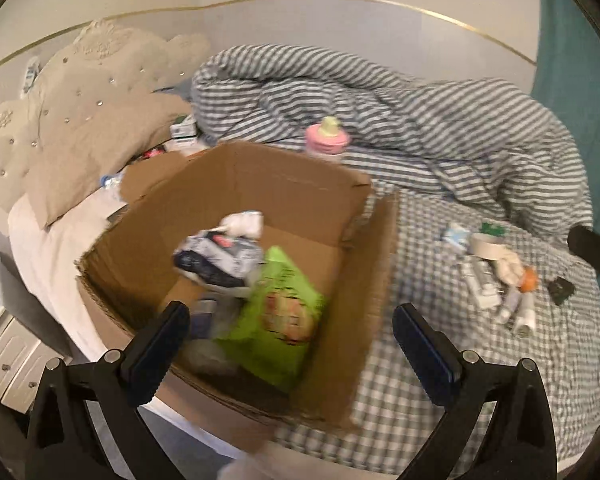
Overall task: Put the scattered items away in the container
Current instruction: 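Return to the items and grasp the grey phone holder with the left tool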
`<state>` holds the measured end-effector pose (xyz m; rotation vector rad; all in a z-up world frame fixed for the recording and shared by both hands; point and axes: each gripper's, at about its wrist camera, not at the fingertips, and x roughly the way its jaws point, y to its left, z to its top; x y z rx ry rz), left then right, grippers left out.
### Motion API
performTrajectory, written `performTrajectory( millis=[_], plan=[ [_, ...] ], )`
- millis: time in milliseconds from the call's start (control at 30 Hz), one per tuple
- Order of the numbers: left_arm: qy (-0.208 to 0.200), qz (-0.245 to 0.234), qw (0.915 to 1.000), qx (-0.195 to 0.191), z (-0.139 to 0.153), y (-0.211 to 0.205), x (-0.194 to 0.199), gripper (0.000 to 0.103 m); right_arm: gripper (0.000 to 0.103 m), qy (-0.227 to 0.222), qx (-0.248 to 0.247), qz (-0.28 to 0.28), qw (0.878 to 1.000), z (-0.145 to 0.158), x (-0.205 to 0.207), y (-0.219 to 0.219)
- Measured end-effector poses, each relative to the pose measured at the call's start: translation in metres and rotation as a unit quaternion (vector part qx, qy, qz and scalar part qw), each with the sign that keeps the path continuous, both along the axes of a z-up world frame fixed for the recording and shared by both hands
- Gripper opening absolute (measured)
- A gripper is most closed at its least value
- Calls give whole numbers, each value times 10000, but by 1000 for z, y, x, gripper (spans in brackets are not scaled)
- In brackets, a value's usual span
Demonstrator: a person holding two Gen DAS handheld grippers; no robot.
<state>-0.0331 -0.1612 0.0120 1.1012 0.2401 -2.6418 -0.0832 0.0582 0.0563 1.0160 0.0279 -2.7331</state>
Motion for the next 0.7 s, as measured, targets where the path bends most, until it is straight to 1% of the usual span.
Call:
performTrajectory(
  millis=[100, 233, 400, 533, 700],
  plan=[
    [19, -206, 9997, 104, 1, 31, -2, 103, 93, -6, -1, -301, 9995, -2, 11, 43],
    [-56, -568, 9982, 197, -3, 77, -12, 103, 93, -139, -25, -735, 9972, -10, 17, 98],
    [-173, -1003, 9947, 104, -15, 128, -33, 103, 93, -403, -192, -1205, 9917, -30, 9, 151],
    [-306, -1255, 9916, 94, -27, 163, -62, 103, 93, -586, -305, -1361, 9885, -49, -6, 175],
    [-466, -1349, 9897, 123, -48, 195, -111, 103, 93, -830, -289, -1377, 9866, -76, -33, 184]
  ],
)
